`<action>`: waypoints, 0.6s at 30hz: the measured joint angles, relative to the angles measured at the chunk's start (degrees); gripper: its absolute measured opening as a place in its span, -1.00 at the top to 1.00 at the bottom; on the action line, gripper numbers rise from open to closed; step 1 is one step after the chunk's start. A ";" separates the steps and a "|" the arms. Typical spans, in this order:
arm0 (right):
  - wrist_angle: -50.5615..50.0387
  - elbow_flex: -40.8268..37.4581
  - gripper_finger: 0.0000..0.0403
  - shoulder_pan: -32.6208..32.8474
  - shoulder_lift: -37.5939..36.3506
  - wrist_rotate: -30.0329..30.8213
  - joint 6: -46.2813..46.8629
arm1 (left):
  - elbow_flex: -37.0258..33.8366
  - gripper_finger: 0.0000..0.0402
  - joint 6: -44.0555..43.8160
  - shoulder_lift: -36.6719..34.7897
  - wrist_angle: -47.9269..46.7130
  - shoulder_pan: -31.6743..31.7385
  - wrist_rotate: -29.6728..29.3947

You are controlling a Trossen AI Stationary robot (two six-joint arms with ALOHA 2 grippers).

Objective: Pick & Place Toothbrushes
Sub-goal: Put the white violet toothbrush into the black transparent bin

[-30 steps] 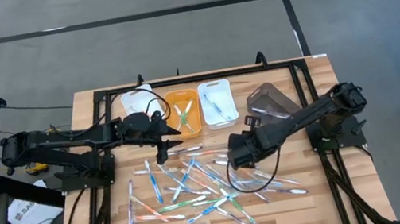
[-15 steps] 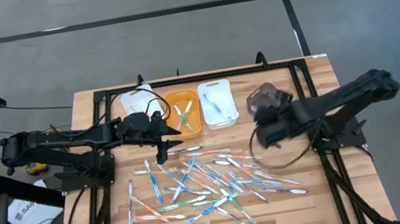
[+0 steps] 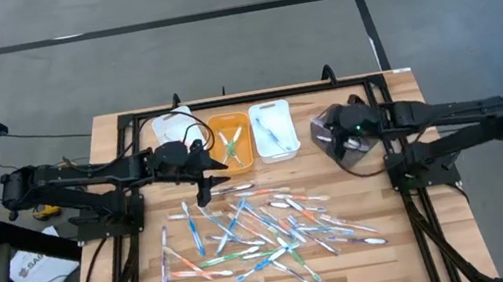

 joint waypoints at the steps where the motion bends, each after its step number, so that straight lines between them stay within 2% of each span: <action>1: -0.18 -0.05 1.00 -0.84 -0.03 0.00 0.45 | 0.00 0.23 0.00 0.00 0.00 0.00 0.00; 6: -0.27 -0.05 1.00 -4.00 0.53 -0.53 -1.73 | 0.00 0.23 0.01 0.00 0.05 0.02 0.00; 9: -0.16 -0.05 1.00 -7.04 2.33 -4.20 -1.60 | 0.00 0.23 0.00 0.00 0.06 0.00 0.00; 18: -5.21 -0.05 1.00 -9.56 9.86 -6.21 3.87 | 0.00 0.23 0.00 0.00 -0.07 0.00 0.00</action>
